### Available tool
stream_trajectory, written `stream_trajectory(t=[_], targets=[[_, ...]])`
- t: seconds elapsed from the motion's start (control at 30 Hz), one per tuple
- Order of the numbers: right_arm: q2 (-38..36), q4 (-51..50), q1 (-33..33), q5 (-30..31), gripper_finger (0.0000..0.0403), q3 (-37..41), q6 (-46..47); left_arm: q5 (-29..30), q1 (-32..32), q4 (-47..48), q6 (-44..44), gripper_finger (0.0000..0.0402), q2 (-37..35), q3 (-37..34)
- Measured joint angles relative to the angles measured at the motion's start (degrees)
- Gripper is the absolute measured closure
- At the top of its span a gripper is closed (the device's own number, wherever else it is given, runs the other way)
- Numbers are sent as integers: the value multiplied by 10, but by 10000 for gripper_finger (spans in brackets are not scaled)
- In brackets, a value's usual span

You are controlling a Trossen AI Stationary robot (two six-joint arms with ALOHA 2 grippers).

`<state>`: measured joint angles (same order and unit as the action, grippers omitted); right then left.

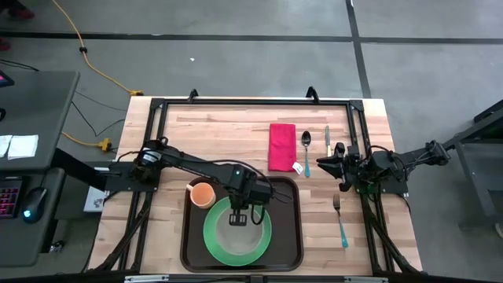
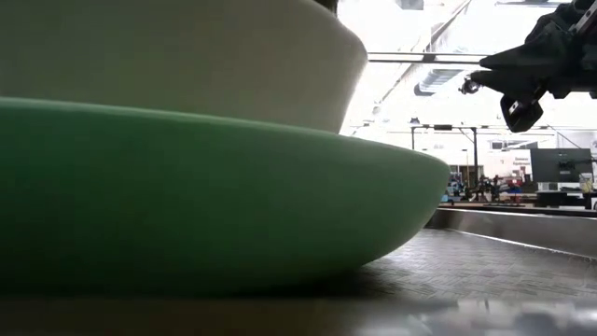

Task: Set up tray
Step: Put the gray bowl on the green plate

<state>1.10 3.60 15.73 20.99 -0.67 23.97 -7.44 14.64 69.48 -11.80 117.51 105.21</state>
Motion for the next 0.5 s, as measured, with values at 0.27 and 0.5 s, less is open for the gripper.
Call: stream_trajectory(t=[0.27, 0.5], targets=[[0, 0, 0, 0, 329, 0, 4, -6, 0, -6, 14, 389, 0, -11], [0, 0, 0, 0, 329, 0, 6, -5, 0, -6, 17, 389, 0, -11]])
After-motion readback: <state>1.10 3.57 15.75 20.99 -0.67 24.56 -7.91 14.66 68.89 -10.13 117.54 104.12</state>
